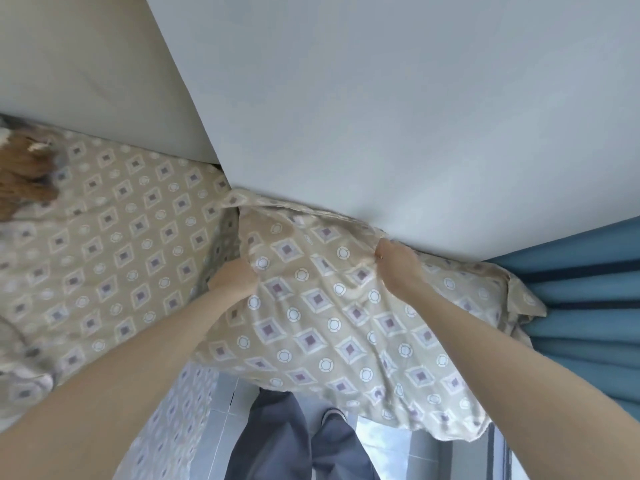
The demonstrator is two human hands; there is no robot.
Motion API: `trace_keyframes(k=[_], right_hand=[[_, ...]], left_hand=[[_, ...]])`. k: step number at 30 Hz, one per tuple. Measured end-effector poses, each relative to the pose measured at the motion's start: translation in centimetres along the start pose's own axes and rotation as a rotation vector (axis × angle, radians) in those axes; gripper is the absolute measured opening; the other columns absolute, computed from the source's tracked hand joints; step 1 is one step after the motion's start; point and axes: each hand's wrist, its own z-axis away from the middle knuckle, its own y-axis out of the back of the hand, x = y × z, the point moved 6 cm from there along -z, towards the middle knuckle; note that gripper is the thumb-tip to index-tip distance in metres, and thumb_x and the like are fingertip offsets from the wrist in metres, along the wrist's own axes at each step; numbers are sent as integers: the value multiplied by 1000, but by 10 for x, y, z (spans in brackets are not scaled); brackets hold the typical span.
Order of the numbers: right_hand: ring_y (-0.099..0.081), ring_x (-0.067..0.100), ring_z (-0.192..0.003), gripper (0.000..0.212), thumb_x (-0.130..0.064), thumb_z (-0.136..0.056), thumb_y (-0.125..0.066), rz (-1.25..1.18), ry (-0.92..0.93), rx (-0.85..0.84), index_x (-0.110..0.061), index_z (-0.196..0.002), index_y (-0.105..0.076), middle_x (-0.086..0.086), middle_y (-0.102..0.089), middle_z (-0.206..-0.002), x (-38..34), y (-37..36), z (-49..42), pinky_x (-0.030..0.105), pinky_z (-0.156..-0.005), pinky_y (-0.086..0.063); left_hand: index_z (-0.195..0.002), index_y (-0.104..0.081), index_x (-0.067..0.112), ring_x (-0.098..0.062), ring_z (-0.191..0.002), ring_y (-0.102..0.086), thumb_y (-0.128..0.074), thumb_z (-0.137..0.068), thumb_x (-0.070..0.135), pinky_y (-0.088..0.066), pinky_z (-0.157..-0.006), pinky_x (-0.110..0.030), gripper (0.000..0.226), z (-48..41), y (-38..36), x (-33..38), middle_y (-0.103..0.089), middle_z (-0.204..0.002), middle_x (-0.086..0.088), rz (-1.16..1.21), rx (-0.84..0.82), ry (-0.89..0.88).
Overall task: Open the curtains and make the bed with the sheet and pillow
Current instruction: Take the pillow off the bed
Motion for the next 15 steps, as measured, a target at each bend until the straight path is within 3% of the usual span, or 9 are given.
trace_keyframes(k=[1, 3, 5, 7, 9, 11, 13, 15], right_hand=[[-57, 31, -97, 35, 10, -83, -42, -97, -26, 21, -12, -108, -55, 9, -60, -110, -5, 3, -1, 31, -68, -35], [-54, 31, -100, 42, 11, -83, -41, -200, -14, 22, -11, -117, -52, 10, -52, -119, -20, 1, 5, 32, -71, -37], [-51, 32, -103, 39, 8, -84, -48, -150, 78, -25, -9, -119, -45, 12, -40, -126, -38, -10, 17, 34, -71, -40], [-45, 32, -111, 41, 4, -84, -52, 1, 123, -123, -8, -121, -39, 14, -36, -128, -46, -33, 31, 34, -71, -41], [-35, 37, -124, 52, -10, -84, -59, 95, 65, -277, -15, -128, -32, 13, -27, -139, -37, -61, 39, 47, -88, -45], [-24, 49, -133, 66, -31, -84, -61, 66, -17, -407, -29, -137, -22, 15, -9, -149, -21, -79, 46, 68, -100, -31], [-21, 52, -136, 80, -31, -87, -61, 55, -46, -496, -37, -146, -8, 22, 3, -151, -5, -92, 48, 70, -105, -24], [-32, 45, -135, 96, -17, -83, -66, 46, -44, -520, -39, -149, -1, 25, 5, -152, 4, -96, 50, 63, -106, -30]], left_hand=[[-123, -50, 1, -34, -98, -61, -32, -97, 17, -43, -70, -33, 35, 0, 7, 1, -61, -108, -20, 1, 21, -2], [-141, -32, 7, -37, -113, -54, -34, -98, 24, -48, -82, -40, 46, 8, 16, 11, -51, -128, -20, 5, 101, -24], [-144, -24, 13, -36, -124, -42, -40, -98, 21, -45, -93, -48, 50, 22, 18, 29, -33, -142, -16, -23, 245, -143], [-143, -25, 21, -36, -127, -37, -46, -94, 10, -47, -93, -48, 54, 37, 5, 57, -21, -146, -13, -97, 288, -334], [-146, -22, 27, -39, -136, -26, -47, -93, 2, -48, -93, -43, 64, 38, -22, 73, -2, -155, -9, -98, 149, -402], [-149, -18, 31, -39, -144, -11, -44, -94, 0, -47, -96, -38, 69, 33, -47, 85, 15, -158, -2, -49, -19, -391], [-150, -15, 33, -40, -145, -3, -42, -95, 0, -44, -100, -39, 70, 26, -65, 89, 20, -158, 2, -27, -103, -369], [-150, -12, 35, -42, -145, 6, -41, -94, -2, -37, -108, -46, 73, 19, -76, 86, 20, -158, 7, 1, -126, -331]])
